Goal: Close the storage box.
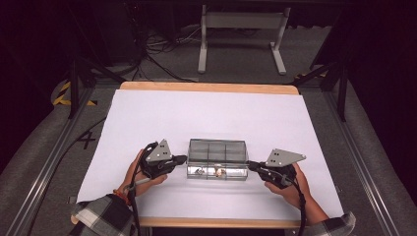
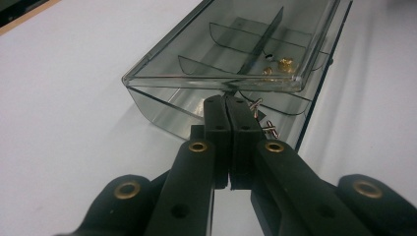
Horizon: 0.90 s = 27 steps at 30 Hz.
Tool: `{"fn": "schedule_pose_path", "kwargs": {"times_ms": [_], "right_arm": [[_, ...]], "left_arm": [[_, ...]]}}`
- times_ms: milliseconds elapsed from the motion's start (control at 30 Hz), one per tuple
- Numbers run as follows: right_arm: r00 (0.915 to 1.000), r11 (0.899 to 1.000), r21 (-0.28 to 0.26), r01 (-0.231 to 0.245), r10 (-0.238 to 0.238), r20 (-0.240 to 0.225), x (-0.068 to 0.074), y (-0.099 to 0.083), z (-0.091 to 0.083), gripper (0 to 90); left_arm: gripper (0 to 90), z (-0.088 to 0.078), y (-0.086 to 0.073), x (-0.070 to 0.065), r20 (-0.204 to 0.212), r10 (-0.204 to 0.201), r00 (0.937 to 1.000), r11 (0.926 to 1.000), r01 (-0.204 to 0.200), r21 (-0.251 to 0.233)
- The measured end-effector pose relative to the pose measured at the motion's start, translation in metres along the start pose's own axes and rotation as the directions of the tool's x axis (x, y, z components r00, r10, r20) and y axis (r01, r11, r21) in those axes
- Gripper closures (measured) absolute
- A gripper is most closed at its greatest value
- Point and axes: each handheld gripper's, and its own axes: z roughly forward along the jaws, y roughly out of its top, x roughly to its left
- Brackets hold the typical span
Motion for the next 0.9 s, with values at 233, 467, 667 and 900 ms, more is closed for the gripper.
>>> {"fn": "schedule_pose_path", "kwargs": {"times_ms": [233, 467, 667, 900], "right_arm": [[0.9999, 1.0, 0.011, 0.005, -0.005, -0.01, 0.003, -0.005, -0.001, 89.5], [0.9999, 1.0, 0.021, 0.007, -0.007, -0.014, 0.004, -0.008, -0.002, 89.6], [0.9997, 0.999, 0.038, 0.011, -0.011, -0.023, 0.007, -0.012, 0.0, 89.5], [0.9994, 0.998, 0.057, 0.013, -0.011, -0.034, 0.009, -0.016, 0.002, 89.5]], "left_arm": [[89.2, -0.001, -0.004, -0.001, 0.002, 0.003, 1.0, 0.9999, -0.003, 0.012], [88.9, -0.001, -0.008, -0.005, 0.006, 0.006, 1.0, 0.9997, -0.006, 0.025], [88.9, -0.001, -0.011, -0.007, 0.014, 0.012, 0.9998, 0.9992, -0.012, 0.039], [88.9, 0.0, -0.014, -0.009, 0.017, 0.016, 0.9997, 0.9986, -0.017, 0.051]]}}
